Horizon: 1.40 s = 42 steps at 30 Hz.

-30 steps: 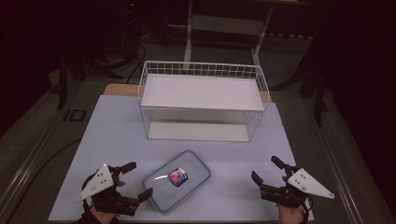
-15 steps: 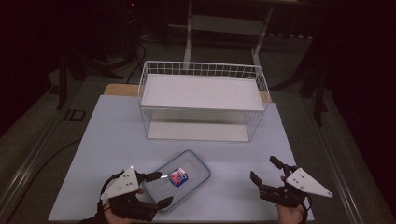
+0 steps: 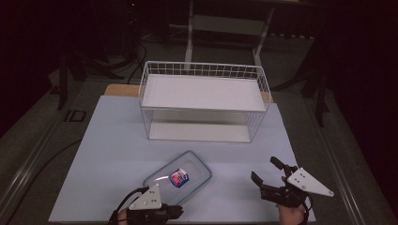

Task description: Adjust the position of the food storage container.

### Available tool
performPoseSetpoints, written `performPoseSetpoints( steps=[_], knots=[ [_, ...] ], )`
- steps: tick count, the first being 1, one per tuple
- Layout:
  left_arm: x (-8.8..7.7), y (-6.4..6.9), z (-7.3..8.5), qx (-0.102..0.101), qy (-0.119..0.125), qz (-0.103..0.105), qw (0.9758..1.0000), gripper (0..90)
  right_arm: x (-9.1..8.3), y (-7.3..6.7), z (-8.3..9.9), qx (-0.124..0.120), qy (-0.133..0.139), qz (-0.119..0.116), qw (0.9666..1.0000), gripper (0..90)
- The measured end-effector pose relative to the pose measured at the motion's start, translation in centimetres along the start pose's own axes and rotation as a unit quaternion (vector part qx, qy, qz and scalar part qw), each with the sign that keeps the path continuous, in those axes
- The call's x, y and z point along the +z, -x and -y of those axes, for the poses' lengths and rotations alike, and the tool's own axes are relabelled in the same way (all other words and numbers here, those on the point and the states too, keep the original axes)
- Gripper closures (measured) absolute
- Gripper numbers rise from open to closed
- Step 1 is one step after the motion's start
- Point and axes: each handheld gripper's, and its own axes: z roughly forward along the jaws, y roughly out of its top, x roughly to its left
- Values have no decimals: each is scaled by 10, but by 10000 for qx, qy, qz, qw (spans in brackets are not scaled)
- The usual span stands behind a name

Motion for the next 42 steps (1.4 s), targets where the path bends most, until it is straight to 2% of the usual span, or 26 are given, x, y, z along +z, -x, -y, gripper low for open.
performPoseSetpoints(
  steps=[1,5,6,7,9,11,17,24,26,31,35,40,42],
  knots=[
    [3,1,1,-3,-93,6,10000,884,0,0,0,0,2,-3,10000,136],
    [10,3,6,84,-352,13,9993,894,1,0,0,8,3,-11,10000,136],
    [10,3,6,84,-352,13,9993,894,1,0,0,8,3,-11,10000,136],
    [14,4,8,143,-491,-25,9987,894,1,0,0,12,2,-21,10000,136],
    [17,4,10,204,-585,-203,9979,896,1,1,0,14,-2,-23,10000,136],
    [19,3,11,177,-709,-295,9969,896,1,1,0,34,-3,-30,10000,136],
    [19,0,11,215,-771,-436,9958,898,1,1,0,48,-15,-41,10000,137],
    [15,-13,14,-1,-817,-711,9941,898,1,1,0,64,14,-53,10000,137],
    [15,-17,16,-26,-873,-786,9931,898,1,2,0,68,25,-58,10000,138],
    [11,-28,21,-247,-881,-1044,9903,898,1,1,0,85,-12,-89,9999,138],
    [6,-36,23,-294,-882,-1127,9893,898,1,1,0,100,-8,-94,9999,138],
    [2,-47,27,-399,-978,-1313,9857,899,2,2,0,121,-9,-113,9999,138],
    [0,-52,29,-453,-951,-1358,9851,898,2,2,0,112,-7,-111,9999,138]
  ],
)
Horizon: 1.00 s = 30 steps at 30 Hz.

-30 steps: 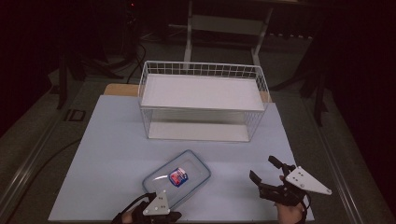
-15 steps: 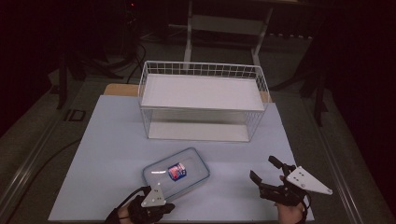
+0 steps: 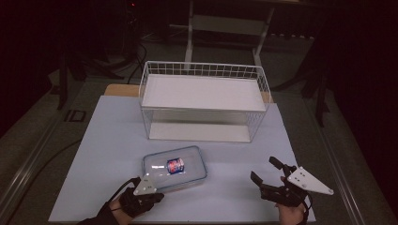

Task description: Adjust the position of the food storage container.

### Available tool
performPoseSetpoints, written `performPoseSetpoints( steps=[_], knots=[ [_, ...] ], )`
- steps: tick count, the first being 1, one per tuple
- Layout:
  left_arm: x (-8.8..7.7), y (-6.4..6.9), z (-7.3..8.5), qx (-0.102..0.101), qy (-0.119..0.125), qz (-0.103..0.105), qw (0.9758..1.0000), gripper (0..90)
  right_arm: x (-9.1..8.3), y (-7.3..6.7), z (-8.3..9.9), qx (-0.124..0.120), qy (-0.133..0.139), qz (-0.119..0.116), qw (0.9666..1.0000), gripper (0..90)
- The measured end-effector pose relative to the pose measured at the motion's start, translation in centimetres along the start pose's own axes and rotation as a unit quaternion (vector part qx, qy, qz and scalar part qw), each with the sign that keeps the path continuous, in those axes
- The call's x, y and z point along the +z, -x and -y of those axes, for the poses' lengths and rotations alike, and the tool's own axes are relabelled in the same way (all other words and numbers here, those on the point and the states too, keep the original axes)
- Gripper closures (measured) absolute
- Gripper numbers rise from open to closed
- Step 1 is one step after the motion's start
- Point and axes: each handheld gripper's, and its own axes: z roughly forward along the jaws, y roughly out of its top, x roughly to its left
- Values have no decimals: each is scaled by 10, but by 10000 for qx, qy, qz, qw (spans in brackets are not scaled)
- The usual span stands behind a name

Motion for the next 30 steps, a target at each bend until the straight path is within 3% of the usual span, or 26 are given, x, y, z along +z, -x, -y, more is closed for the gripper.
performPoseSetpoints(
  steps=[19,23,25,30],
  knots=[
    [-2,-35,1,-260,-92,-412,9988,898,1,-1,0,52,-39,-39,10000,137],
    [-14,-40,3,-171,-56,-447,9988,897,2,0,0,47,-50,-79,9999,137],
    [-24,-46,7,-261,2,-432,9987,898,2,0,1,54,-44,-74,9999,138],
    [-35,-63,15,-451,58,-655,9968,898,3,-1,0,25,-59,-82,9999,137]
  ],
)
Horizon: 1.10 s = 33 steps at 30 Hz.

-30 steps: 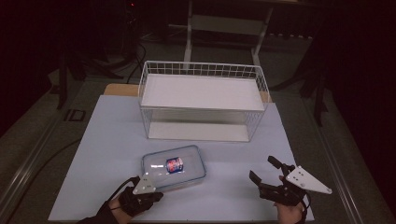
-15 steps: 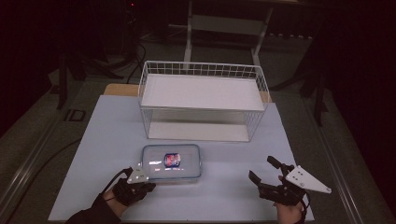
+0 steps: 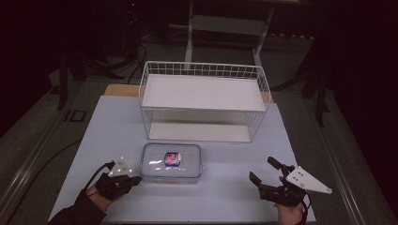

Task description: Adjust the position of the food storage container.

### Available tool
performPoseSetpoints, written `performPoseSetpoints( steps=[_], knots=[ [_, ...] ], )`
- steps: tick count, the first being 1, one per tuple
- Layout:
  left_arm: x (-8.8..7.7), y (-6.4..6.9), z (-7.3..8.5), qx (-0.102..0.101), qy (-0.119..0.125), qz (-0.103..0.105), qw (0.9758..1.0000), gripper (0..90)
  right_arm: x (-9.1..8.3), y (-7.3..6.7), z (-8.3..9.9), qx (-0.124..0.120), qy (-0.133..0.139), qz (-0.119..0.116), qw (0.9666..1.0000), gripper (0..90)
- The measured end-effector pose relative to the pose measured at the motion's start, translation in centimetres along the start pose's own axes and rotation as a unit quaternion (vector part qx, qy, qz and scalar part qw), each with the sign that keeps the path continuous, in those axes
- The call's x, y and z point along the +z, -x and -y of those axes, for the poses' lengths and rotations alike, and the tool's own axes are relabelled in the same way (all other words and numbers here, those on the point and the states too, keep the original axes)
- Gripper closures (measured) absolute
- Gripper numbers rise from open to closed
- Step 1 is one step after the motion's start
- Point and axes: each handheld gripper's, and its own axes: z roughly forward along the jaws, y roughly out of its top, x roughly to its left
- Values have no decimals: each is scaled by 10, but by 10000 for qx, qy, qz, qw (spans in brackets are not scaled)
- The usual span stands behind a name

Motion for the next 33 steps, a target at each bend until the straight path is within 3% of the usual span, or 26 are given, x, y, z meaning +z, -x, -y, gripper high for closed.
performPoseSetpoints(
  steps=[6,11,13,20,33],
  knots=[
    [9,-28,-8,-184,18,-207,9996,898,1,-2,0,-44,10,0,10000,137],
    [21,-38,-17,-225,15,-117,9997,898,0,-1,0,-15,5,11,10000,137],
    [25,-38,-20,-250,6,-22,9997,898,0,-1,0,-18,4,11,10000,137],
    [30,-37,-27,-194,-29,-61,9998,898,0,-1,0,-29,-9,6,10000,138],
    [52,-14,-51,63,-30,247,9997,898,1,-2,1,-44,-34,-9,10000,138]
  ],
)
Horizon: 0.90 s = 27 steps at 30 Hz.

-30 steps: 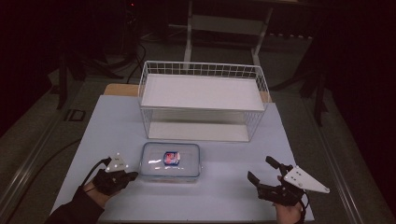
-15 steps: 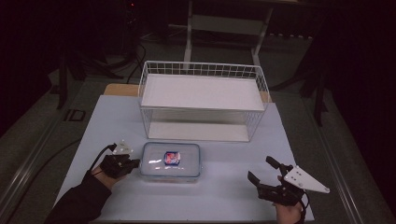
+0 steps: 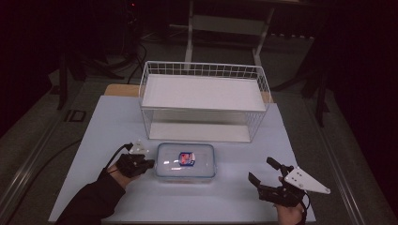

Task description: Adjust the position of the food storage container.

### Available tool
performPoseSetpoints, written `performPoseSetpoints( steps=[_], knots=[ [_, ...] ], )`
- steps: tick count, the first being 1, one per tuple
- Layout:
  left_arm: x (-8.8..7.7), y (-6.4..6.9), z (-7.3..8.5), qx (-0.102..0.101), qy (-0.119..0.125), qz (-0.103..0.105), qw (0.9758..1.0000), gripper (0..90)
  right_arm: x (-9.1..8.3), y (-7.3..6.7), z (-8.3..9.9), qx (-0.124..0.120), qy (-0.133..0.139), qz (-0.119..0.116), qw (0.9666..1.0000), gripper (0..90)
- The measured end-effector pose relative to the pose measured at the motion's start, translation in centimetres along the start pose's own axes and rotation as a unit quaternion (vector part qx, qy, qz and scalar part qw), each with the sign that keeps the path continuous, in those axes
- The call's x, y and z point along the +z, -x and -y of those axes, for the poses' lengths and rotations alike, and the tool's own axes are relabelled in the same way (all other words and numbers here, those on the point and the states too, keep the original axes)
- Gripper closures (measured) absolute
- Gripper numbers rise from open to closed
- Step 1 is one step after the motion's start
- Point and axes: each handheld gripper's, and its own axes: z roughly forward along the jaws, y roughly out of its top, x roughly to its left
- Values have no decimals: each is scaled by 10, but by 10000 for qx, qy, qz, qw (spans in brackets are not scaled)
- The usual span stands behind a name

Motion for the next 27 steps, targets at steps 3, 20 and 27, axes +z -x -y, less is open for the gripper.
performPoseSetpoints(
  steps=[3,20,27],
  knots=[
    [5,5,-6,88,-3,74,9999,898,0,0,0,-2,-12,-5,10000,138],
    [25,17,-27,246,17,253,9994,898,2,0,1,9,-51,-31,10000,138],
    [28,21,-31,315,3,264,9992,898,3,1,2,26,-74,-41,10000,137]
  ],
)
